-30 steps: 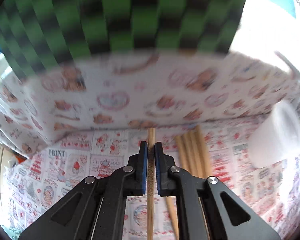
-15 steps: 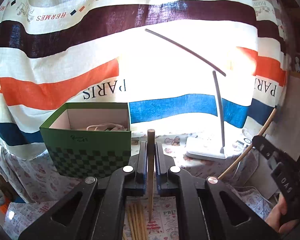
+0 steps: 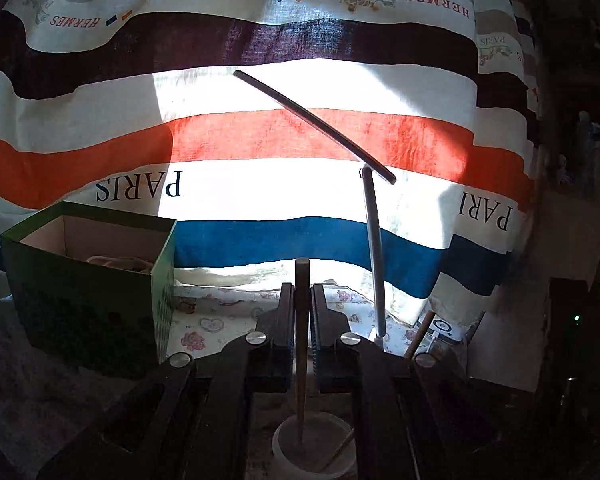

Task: Organize utensils
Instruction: 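Release a chopstick into the clear cup with the right tool while the left tool does too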

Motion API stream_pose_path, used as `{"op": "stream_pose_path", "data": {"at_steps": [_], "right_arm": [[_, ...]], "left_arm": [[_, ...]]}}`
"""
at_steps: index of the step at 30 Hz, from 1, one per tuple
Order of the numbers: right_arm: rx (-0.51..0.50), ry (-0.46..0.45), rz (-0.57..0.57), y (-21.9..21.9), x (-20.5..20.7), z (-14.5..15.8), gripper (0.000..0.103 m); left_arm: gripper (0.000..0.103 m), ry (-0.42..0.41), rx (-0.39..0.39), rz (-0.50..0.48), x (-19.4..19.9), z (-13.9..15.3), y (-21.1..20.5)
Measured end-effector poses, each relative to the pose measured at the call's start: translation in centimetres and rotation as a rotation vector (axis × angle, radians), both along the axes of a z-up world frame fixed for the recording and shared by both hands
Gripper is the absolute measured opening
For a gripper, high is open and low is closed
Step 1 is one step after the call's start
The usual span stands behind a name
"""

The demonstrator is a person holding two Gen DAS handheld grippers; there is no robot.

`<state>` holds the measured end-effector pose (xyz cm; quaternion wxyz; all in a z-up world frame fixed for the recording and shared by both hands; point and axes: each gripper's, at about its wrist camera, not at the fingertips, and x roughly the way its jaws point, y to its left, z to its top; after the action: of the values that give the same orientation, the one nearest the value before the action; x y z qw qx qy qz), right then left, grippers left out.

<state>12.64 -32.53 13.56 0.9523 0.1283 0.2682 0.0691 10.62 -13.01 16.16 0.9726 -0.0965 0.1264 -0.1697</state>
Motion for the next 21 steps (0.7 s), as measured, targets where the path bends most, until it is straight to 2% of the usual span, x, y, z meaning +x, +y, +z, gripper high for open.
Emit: {"op": "stream_pose_path", "data": {"at_steps": [2, 6, 11, 19, 21], "right_arm": [[0.014, 0.027, -0.007, -0.4, 0.8, -0.8, 0.008], [0.001, 0.069, -0.017, -0.5, 2.0, -1.9, 0.008], [-0.002, 0.112, -0.013, -0.7, 3.1, -2.7, 0.008], [0.017, 0.175, -0.023, -1.0, 4.2, -3.9, 0.008], [0.013, 0.178, -0.024, -1.0, 4.2, -4.0, 0.008]], "left_arm": [[0.006, 0.023, 0.015, -0.002, 0.6, -1.4, -0.5], [0.006, 0.088, -0.005, -0.047, 2.1, -4.0, -1.1], [0.006, 0.163, 0.053, -0.021, 3.5, -5.9, -2.2], [0.007, 0.176, 0.065, -0.037, 3.9, -6.2, -2.0], [0.015, 0.167, 0.078, -0.032, 3.7, -6.0, -2.0]]}}
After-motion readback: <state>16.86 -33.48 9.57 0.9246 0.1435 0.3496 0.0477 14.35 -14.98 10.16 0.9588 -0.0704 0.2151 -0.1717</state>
